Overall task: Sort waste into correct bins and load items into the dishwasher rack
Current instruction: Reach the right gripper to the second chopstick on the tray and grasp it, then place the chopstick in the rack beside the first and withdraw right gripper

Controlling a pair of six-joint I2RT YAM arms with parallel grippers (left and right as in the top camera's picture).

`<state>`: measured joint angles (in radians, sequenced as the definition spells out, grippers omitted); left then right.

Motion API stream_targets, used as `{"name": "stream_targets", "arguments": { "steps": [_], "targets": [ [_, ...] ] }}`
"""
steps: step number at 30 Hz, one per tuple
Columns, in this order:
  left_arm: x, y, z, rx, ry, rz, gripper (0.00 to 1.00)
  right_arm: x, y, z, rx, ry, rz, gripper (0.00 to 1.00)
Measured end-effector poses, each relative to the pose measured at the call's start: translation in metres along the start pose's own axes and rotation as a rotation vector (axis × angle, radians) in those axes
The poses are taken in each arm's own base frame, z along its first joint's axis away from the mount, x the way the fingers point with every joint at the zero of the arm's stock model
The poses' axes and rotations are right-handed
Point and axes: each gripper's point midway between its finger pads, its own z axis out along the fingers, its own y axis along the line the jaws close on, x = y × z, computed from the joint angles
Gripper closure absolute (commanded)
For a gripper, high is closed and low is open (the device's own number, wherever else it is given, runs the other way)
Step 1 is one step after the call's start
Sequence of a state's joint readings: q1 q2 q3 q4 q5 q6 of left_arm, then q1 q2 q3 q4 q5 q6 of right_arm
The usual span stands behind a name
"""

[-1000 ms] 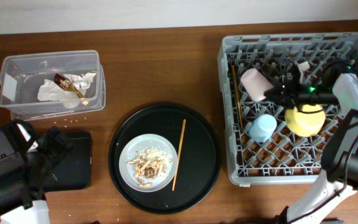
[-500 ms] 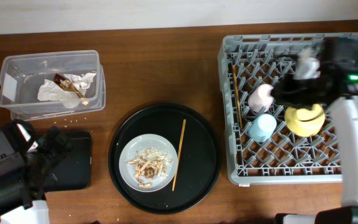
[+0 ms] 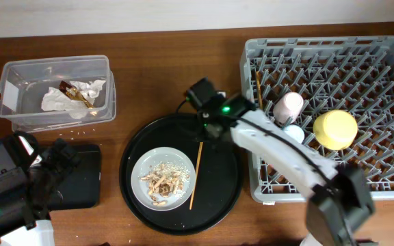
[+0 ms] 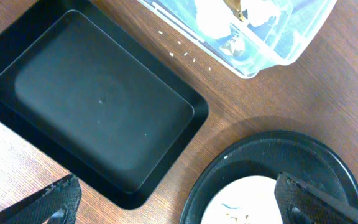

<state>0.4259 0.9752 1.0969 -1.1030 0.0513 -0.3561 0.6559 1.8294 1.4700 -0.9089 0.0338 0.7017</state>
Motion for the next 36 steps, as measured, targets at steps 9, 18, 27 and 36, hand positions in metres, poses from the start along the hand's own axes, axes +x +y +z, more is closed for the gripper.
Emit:
{"name": "stream_targets", "arguments": {
  "steps": [9, 18, 27, 36],
  "targets": [
    [0.000, 0.000, 0.000, 0.000, 0.000, 0.000, 0.01, 0.026, -0.007, 0.083, 0.081, 0.158, 0.069, 0.81],
    [0.000, 0.000, 0.000, 0.000, 0.000, 0.000, 0.01, 0.033, 0.003, 0.092, 0.066, 0.166, 0.088, 0.76],
    [0.000, 0.000, 0.000, 0.000, 0.000, 0.000, 0.01, 0.042, 0.016, 0.092, 0.061, 0.157, 0.048, 0.76],
    [0.000, 0.000, 0.000, 0.000, 0.000, 0.000, 0.01, 0.047, 0.006, 0.096, 0.085, 0.148, 0.053, 0.96]
  ]
}}
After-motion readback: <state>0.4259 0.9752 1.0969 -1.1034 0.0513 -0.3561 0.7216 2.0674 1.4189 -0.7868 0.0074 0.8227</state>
